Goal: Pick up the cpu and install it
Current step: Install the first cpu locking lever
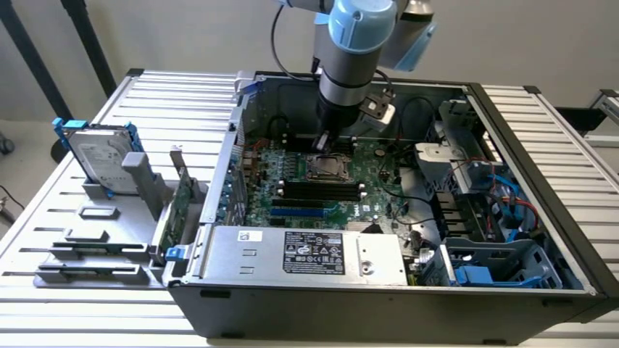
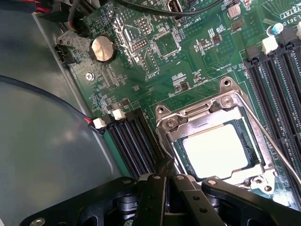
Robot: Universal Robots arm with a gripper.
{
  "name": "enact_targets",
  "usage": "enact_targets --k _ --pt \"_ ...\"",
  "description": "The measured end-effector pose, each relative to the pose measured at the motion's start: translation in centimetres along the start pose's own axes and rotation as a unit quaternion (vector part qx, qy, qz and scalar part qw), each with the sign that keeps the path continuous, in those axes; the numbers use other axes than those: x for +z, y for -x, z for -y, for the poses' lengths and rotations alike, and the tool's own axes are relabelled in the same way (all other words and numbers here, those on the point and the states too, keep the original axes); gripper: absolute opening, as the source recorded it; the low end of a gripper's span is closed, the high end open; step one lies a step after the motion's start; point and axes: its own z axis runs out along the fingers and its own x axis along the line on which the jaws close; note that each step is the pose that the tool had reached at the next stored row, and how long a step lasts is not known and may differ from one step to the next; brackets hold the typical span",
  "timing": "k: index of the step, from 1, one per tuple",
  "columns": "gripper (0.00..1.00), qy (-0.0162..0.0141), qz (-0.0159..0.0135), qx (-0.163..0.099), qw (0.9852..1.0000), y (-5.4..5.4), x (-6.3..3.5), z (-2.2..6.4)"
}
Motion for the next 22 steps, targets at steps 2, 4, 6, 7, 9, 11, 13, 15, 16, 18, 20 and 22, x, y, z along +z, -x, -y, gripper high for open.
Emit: enact_targets --k 2,4,6,7,9,11,13,15,16,18,20,22 --pt "0.11 -0.0001 0.0001 0.0 1.0 -0.1 0.01 -0.12" --pt "0.11 -0.0001 0.0001 0.0 1.0 -0.1 0.02 -0.24" --pt "0.11 -0.0001 0.0003 0.0 1.0 -0.2 0.01 -0.36" --pt "0.11 0.0001 0.0004 0.0 1.0 -0.2 0.01 -0.41" --pt "0.11 0.0 0.0006 0.0 1.0 -0.2 0.0 -0.48" --pt "0.11 0.0001 0.0008 0.0 1.0 -0.2 0.0 -0.55" --pt "0.11 0.0001 0.001 0.0 1.0 -0.3 -0.01 -0.65" --pt "0.11 -0.0001 0.0011 -0.001 1.0 -0.3 -0.02 -0.79" --pt "0.11 -0.0002 0.0011 -0.001 1.0 -0.3 -0.02 -0.86" --pt "0.11 -0.0003 0.0012 -0.001 1.0 -0.4 -0.01 -1.0" --pt "0.11 -0.0005 0.0012 -0.001 1.0 -0.4 0.0 -1.13" --pt "0.11 -0.0006 0.0013 -0.002 1.0 -0.4 0.02 -1.26"
